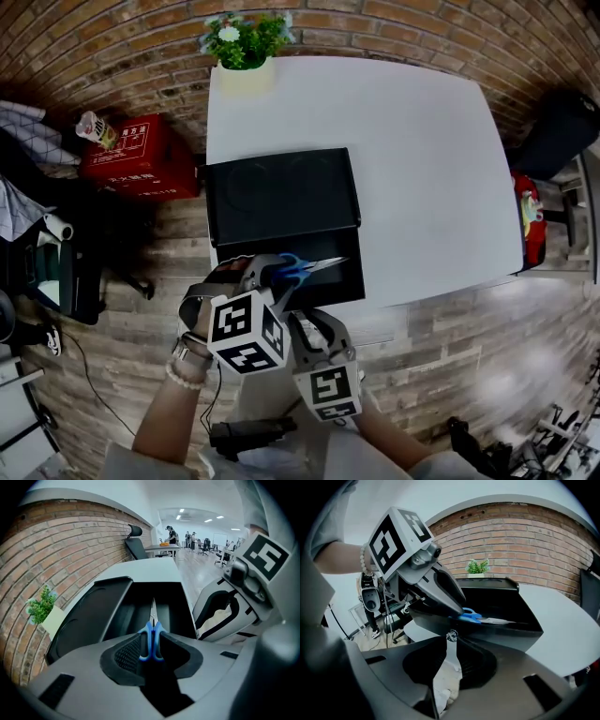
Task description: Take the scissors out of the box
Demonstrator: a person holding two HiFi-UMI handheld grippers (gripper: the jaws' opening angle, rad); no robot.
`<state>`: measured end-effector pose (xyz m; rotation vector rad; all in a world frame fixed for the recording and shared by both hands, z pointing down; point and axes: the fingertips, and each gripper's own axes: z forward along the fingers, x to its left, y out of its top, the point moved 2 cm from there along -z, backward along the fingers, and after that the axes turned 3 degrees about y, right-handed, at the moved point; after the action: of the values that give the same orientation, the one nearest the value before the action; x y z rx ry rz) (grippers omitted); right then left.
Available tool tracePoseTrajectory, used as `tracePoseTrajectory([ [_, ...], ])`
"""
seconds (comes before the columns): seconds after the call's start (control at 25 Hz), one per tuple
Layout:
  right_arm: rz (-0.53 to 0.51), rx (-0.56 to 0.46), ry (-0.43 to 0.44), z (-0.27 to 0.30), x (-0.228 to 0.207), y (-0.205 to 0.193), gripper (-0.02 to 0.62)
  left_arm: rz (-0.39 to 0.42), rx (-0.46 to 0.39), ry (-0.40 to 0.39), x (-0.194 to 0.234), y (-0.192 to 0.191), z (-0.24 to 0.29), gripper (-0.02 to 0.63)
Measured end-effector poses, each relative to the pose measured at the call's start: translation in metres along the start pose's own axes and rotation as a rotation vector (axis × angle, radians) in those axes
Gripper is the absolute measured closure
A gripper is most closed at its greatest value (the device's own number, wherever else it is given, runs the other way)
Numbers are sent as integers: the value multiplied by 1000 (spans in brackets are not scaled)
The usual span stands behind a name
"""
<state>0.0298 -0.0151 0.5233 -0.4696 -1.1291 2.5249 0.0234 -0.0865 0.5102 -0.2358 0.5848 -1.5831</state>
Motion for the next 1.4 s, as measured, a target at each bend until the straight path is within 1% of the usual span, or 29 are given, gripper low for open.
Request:
tracePoseTrajectory([
  [0.28,-6,-28,17,-1,-1,-1,506,23,61,-44,-3,-3,12,476],
  [0.52,-19,-64,59,-1,-2,-1,506,47,126,-78,-4,-9,21,476],
  [0.64,-18,-74,84,-2,-3,0,506,32,134,-100,-3,-9,23,476],
  [0.76,7,-85,88,-7,-3,1,506,32,137,-130,-5,-9,24,482],
  [0.84,2,-99,88,-12,-4,3,506,35,138,-155,-6,-9,25,494],
  [1.12,-14,-150,50,-39,-18,14,506,43,137,-194,-6,-6,25,502],
  [1.28,-25,-202,6,-53,-31,24,506,50,133,-187,-7,-6,23,509],
  [1.4,-12,-228,-28,-62,-40,30,506,45,127,-185,-9,-5,21,509],
])
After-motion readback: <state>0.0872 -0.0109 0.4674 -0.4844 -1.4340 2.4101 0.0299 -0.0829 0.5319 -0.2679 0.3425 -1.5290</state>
